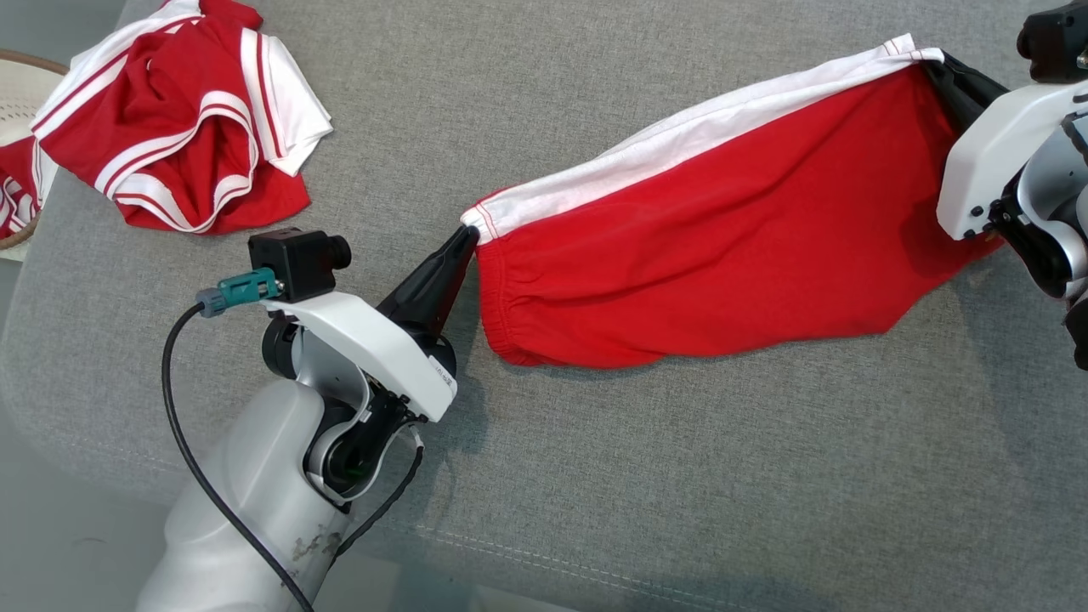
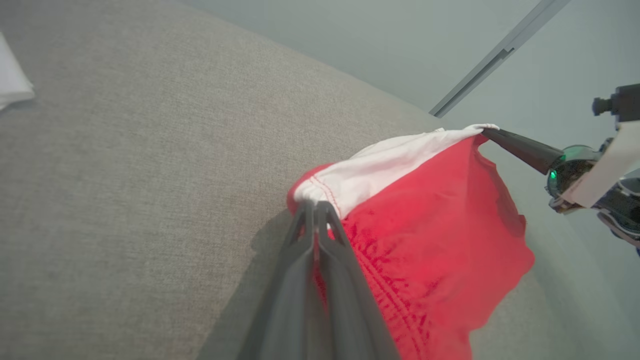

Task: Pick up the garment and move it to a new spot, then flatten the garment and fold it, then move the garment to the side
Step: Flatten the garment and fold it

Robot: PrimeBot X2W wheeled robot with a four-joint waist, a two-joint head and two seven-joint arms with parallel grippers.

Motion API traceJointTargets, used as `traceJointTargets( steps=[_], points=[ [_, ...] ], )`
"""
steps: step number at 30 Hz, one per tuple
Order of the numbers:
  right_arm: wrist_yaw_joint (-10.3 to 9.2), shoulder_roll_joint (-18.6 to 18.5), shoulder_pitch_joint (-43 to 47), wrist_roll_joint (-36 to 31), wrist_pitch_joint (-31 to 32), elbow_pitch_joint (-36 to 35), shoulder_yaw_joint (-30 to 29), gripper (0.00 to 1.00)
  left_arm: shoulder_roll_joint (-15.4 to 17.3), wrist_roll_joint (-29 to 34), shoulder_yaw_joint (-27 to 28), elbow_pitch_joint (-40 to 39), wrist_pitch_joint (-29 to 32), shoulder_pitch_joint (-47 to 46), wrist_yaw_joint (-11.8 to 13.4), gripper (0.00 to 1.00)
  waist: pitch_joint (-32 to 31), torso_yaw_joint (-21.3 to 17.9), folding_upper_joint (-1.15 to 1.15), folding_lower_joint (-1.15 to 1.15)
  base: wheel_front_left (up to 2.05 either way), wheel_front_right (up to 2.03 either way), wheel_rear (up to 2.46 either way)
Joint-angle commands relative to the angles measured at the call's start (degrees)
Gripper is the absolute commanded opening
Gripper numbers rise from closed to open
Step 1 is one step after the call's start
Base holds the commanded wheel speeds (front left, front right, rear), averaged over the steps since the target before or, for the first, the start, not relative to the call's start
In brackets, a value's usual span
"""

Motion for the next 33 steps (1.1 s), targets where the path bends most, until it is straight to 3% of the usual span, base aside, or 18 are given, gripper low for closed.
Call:
traceJointTargets(
  steps=[1,3,4,6,10,17,27,33],
  points=[
    [0.22,-0.1,-0.6,1.1,-1.1,-0.1,1.3,0.03,1.7,-0.6,1.2,-0.5,-0.9,-2.2,-0.4,0.00,0.0,0.0,0.00,0.00,0.00,0.00,0.00],
    [0.22,0.1,-1.2,2.2,-2.0,1.1,2.7,0.47,2.1,-1.0,0.3,0.0,-1.8,-2.7,-0.4,0.00,0.0,-0.1,0.00,0.00,0.00,0.00,0.00],
    [0.22,0.2,-1.4,2.8,-2.3,1.7,3.2,1.00,2.4,-1.3,-0.4,0.0,-2.0,-2.9,-0.4,0.00,0.0,-0.2,0.00,0.00,0.00,0.00,0.00],
    [0.22,0.3,-1.8,3.9,-3.2,2.6,4.2,1.00,2.9,-1.3,-0.6,0.5,-3.8,-3.1,-0.4,1.00,-0.1,-0.3,0.00,0.00,0.00,0.00,0.00],
    [0.22,0.4,-1.9,6.4,-5.8,4.0,5.1,1.00,3.8,-0.5,-0.7,2.0,-6.3,-3.2,-0.4,1.00,-0.4,-0.6,0.00,0.00,0.00,0.00,0.00],
    [0.22,1.0,1.2,9.4,-11.6,5.8,4.3,1.00,4.2,1.8,-0.6,1.6,-9.9,-0.5,2.8,1.00,-1.8,-1.8,0.00,0.00,0.00,0.00,0.00],
    [0.22,2.5,3.0,10.9,-11.3,6.4,5.3,1.00,5.9,-0.3,-2.1,-3.6,-3.6,3.5,4.4,1.00,-2.1,-3.6,0.00,0.00,0.00,0.00,0.00],
    [0.22,3.2,2.0,11.3,-8.6,7.9,7.2,1.00,7.6,-1.5,-1.9,-5.8,0.8,4.4,7.1,1.00,-1.8,-3.3,0.00,0.00,0.00,0.00,0.00]
  ],
)
